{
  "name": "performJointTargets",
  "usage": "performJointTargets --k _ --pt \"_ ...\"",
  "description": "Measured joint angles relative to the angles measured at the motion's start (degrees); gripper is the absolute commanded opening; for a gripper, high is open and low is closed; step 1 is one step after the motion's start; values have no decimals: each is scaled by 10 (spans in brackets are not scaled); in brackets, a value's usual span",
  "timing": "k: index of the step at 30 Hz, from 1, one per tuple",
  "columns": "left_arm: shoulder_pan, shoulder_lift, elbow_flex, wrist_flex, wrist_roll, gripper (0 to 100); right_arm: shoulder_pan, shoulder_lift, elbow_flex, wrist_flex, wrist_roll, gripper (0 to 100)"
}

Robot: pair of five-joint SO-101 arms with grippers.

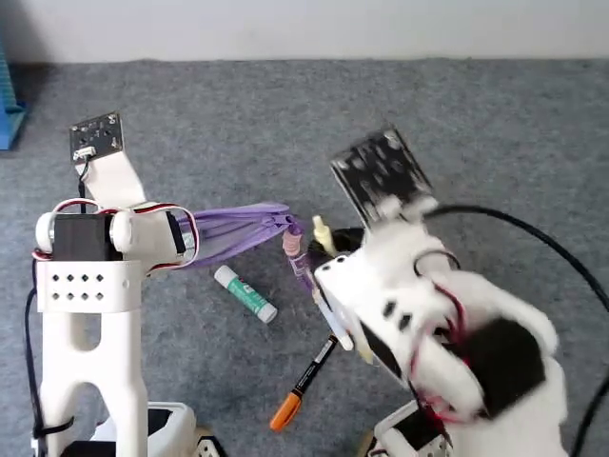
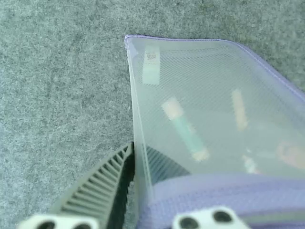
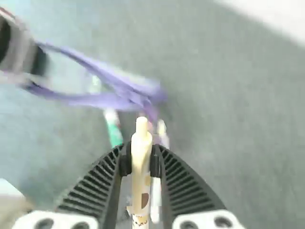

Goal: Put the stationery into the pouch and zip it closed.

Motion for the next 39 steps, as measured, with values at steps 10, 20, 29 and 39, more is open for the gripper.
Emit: performJointTargets --k 10,20,29,39 --pt "0 0 0 0 0 13 -109 -33 1 -290 -4 8" --pt "0 0 0 0 0 13 -130 68 11 -490 54 8" --pt "0 0 0 0 0 13 -134 74 149 -499 59 12" --pt "0 0 0 0 0 13 -133 15 257 -540 91 216"
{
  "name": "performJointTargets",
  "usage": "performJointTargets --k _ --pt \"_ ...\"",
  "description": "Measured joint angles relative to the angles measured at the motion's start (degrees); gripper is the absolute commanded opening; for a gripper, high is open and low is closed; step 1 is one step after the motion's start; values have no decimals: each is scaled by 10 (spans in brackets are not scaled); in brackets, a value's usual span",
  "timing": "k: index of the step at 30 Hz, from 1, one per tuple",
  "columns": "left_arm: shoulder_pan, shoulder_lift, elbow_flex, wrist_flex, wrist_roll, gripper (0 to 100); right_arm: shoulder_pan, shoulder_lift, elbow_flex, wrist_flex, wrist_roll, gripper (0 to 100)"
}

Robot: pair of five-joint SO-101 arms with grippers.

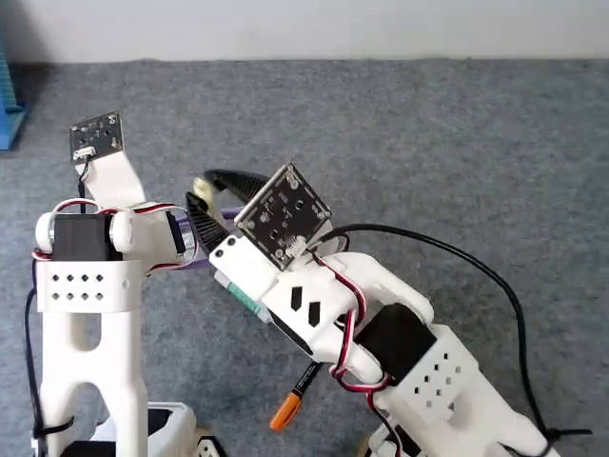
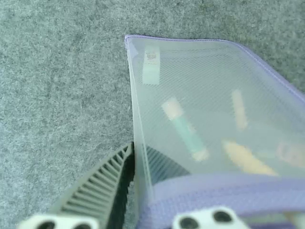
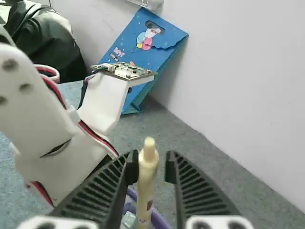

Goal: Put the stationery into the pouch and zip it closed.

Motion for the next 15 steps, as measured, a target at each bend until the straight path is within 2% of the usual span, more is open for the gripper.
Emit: performJointTargets --k 4,9,15 --pt "0 0 0 0 0 13 2 -12 -1 23 1 216" --pt "0 0 0 0 0 13 38 -47 -4 113 -3 216" --pt "-14 0 0 0 0 13 166 -75 -9 293 -130 216"
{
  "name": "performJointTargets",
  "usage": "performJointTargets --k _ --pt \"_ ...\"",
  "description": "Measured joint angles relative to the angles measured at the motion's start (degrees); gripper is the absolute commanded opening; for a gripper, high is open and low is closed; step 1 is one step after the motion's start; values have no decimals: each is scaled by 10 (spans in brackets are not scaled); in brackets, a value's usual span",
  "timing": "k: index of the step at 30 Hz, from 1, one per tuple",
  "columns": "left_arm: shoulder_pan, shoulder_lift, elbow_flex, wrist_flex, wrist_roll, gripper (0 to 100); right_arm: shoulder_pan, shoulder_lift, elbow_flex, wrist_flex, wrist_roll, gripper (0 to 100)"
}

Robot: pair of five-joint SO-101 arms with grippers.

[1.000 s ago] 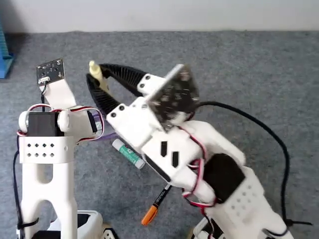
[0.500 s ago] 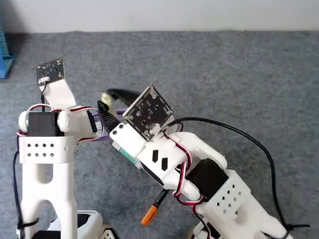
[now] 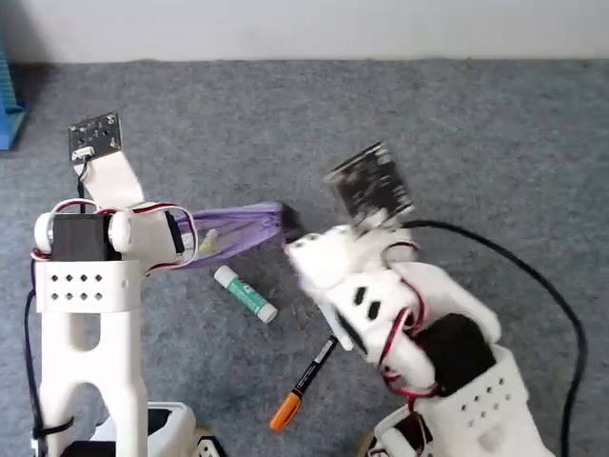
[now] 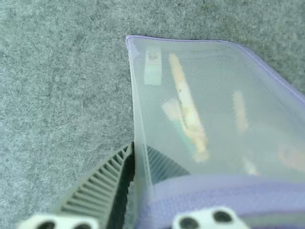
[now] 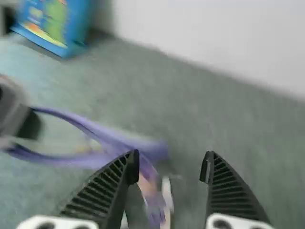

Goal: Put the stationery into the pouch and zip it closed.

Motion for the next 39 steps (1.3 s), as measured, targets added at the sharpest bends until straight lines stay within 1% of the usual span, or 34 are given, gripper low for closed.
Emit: performJointTargets --k 2,4,8,12,15,19,23,30,39 --pt "-21 0 0 0 0 13 41 7 1 64 -25 216" --pt "-46 0 -1 0 0 13 62 27 13 105 -35 216" --pt "-79 0 -1 0 0 13 79 101 30 120 -40 216" --pt "-84 0 -1 0 0 13 74 203 30 120 -41 216" --pt "-84 0 -1 0 0 13 68 285 18 98 -41 216" --pt "-84 0 -1 0 0 13 58 384 -29 74 -41 216" --pt "-84 0 -1 0 0 13 32 485 -83 72 -41 216" --pt "-84 0 -1 0 0 13 8 625 -171 67 -41 216" --pt "-85 0 -1 0 0 13 7 782 -282 66 -43 210"
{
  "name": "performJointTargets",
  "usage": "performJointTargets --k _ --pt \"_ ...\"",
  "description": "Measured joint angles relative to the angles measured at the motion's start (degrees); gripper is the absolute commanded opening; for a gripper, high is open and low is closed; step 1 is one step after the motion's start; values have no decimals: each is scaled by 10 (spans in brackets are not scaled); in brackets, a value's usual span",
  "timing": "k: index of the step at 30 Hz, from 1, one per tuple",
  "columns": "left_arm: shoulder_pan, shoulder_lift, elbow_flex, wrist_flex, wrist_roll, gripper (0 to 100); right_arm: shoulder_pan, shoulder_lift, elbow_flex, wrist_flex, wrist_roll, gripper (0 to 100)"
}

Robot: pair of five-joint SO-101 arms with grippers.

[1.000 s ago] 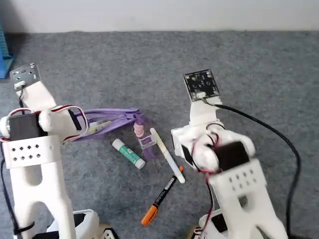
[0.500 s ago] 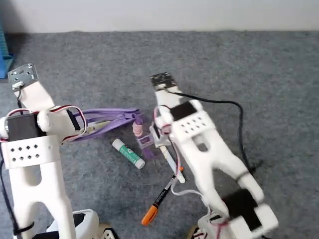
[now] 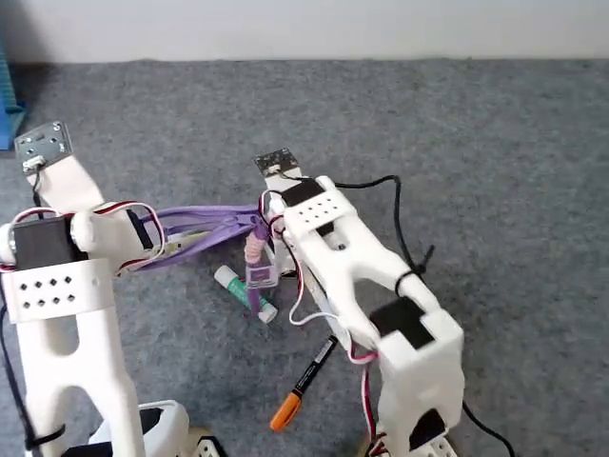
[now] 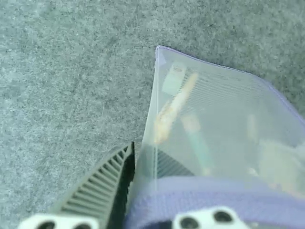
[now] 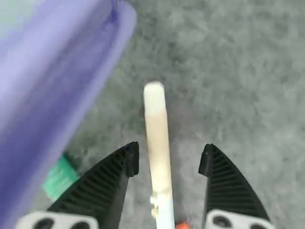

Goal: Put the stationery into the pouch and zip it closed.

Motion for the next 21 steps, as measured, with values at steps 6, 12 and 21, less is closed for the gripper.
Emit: performJointTargets --k 6,12,21 --pt "-2 0 0 0 0 13 19 69 -50 1 0 2" --pt "-2 0 0 0 0 13 66 86 -69 22 25 9" --pt "-2 0 0 0 0 13 108 25 -59 127 47 8"
